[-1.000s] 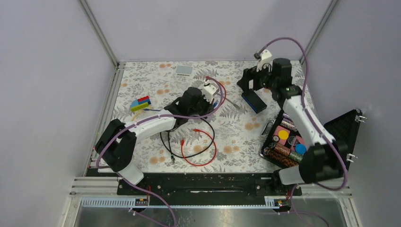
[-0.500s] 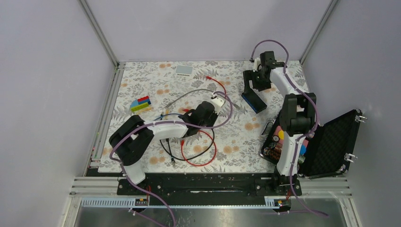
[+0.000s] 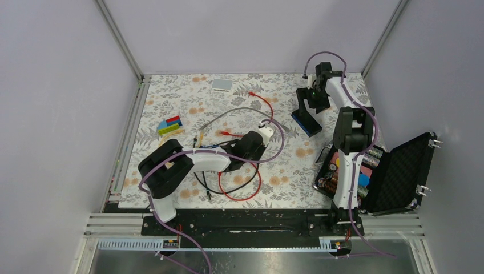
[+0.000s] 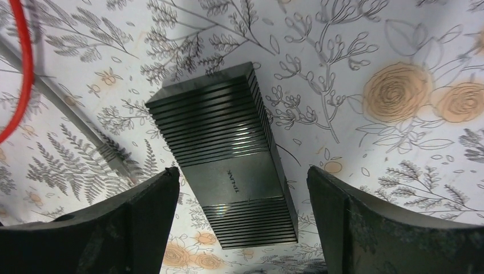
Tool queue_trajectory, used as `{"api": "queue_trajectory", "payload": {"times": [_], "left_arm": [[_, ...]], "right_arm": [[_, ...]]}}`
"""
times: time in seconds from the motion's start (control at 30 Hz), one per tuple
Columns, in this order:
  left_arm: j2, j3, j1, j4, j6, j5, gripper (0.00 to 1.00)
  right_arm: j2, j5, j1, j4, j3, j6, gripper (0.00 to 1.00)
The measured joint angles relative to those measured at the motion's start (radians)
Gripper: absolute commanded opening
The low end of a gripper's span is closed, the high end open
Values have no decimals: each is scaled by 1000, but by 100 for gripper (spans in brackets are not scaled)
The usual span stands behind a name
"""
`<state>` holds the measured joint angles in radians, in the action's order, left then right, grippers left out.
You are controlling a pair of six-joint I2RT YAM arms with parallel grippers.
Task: Insert the plug into the switch port
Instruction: Move the switch port to the center of the board.
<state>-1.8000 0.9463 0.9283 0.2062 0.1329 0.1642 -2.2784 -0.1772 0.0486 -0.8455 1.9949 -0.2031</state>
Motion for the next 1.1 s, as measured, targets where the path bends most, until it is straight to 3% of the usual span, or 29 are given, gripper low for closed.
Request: {"api": "queue_trajectory", "payload": {"times": [0.13, 0.33, 0.47, 0.97, 1.1], "left_arm": [[0, 0, 3, -3, 17, -2, 0], [-2, 2, 30, -9, 28, 2, 0], [-9, 20, 46, -42, 29, 2, 0], [-13, 37, 69, -105, 69, 18, 0], [14, 3, 72, -106, 82, 29, 0]], "right_arm": [[-43, -1, 0, -61, 20, -31, 84], [-59, -56, 0, -92, 4, -82, 62], [-14, -113, -2, -82, -81, -115, 57], [166, -158, 114, -100, -391, -246, 55], [214, -168, 158, -105, -455, -272, 64]]}}
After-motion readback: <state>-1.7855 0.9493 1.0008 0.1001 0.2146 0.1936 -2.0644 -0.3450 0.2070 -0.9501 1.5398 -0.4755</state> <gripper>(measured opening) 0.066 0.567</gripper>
